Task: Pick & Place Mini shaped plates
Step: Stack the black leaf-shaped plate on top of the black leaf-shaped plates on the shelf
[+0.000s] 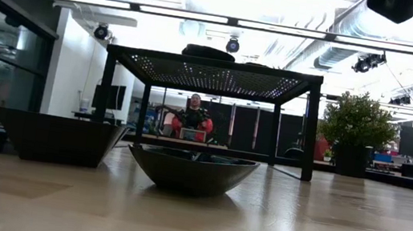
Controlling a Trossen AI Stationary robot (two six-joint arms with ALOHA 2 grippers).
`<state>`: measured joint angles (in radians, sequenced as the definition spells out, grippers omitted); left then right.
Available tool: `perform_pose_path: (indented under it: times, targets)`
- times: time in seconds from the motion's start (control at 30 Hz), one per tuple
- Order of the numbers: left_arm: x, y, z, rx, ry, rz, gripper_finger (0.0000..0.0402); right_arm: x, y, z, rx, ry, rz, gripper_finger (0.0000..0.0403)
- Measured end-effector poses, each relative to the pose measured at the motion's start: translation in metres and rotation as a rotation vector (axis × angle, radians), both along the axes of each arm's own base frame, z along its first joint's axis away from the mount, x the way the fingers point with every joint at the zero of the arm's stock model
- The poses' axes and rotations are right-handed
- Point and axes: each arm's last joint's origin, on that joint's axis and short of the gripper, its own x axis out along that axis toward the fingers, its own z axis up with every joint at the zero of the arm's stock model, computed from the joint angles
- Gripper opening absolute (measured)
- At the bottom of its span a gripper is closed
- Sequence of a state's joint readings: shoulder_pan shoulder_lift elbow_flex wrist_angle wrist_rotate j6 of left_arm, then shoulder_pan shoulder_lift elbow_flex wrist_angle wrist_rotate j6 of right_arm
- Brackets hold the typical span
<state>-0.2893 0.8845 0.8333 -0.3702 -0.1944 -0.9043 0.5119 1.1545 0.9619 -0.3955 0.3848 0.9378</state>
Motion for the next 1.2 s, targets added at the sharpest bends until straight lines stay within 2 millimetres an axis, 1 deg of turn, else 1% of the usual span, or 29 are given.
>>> perform_pose_path:
  times: [0.23, 0.53, 0.8, 1.07, 1.2]
  targets:
    - [0.000, -0.003, 0.000, 0.019, 0.004, -0.124, 0.0083, 0.025, 0.030, -0.022, 0.158, 0.001, -0.041, 0.0145]
    - [-0.001, -0.006, 0.000, 0.054, -0.002, -0.259, 0.0083, 0.047, 0.053, -0.053, 0.335, 0.052, -0.098, 0.0145]
    - [-0.002, -0.007, -0.001, 0.085, -0.006, -0.305, 0.0083, 0.062, 0.065, -0.085, 0.468, 0.152, -0.159, 0.0145]
    - [-0.002, -0.007, -0.001, 0.084, -0.007, -0.307, 0.0083, 0.076, 0.074, -0.127, 0.492, 0.232, -0.228, 0.0145]
    - [-0.002, -0.007, -0.001, 0.084, -0.003, -0.309, 0.0083, 0.086, 0.075, -0.145, 0.502, 0.236, -0.247, 0.0145]
